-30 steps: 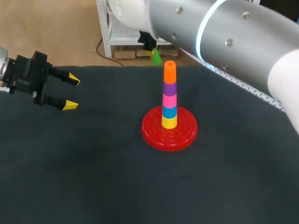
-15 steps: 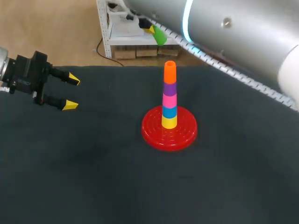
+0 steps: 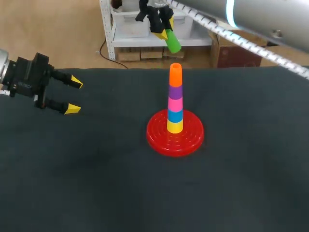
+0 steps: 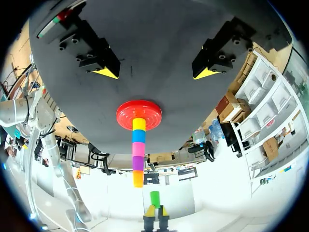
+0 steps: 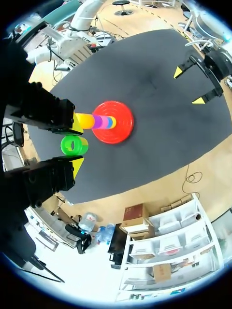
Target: Pick up and stack the cylinders on the red base in this order: pink,purple,orange,green
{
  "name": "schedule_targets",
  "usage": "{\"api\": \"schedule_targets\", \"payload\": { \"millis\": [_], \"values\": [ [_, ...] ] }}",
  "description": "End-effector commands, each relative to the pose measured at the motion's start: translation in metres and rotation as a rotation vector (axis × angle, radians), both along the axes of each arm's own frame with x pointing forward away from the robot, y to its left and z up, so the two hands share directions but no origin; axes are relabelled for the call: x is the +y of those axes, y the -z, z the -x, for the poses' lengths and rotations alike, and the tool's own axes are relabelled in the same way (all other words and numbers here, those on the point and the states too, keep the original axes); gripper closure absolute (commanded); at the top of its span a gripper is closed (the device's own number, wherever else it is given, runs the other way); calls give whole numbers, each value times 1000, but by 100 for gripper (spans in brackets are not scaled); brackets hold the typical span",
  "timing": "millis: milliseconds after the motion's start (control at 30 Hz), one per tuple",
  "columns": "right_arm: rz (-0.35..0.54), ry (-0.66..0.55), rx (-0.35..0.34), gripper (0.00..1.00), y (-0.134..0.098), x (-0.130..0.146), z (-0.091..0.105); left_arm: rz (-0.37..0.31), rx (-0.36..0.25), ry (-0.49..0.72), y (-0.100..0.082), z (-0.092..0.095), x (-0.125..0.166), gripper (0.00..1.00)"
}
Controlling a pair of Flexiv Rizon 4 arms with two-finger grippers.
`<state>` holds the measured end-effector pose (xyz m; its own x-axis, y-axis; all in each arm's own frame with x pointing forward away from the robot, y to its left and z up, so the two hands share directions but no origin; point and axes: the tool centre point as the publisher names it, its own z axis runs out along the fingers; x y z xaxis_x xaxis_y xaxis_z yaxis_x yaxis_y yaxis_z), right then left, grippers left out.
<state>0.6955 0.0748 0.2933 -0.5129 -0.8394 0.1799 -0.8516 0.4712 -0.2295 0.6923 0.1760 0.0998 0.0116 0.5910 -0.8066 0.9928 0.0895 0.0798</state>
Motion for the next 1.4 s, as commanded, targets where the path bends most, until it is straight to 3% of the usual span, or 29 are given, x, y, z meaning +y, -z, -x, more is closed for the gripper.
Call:
{"api": "schedule_targets", "payload": {
  "millis": [33, 200, 467, 900, 1233, 1400],
  "values": [
    [-497, -143, -348, 100, 3, -13, 20, 1, -4, -2, 1, 1, 0, 0],
    [-597, -163, -424, 100, 1, -4, 24, 1, -4, -2, 1, 1, 0, 0],
    [-699, -168, -446, 100, -2, 9, 34, 1, -4, -2, 1, 1, 0, 0],
    [-745, -116, -390, 100, -10, 1, 56, 1, -4, -2, 1, 1, 0, 0],
    [-767, -56, -332, 100, 15, -2, 60, 1, -4, -2, 1, 1, 0, 0],
    [-745, -46, -307, 100, 16, -4, 59, 1, -4, -2, 1, 1, 0, 0]
  ]
}}
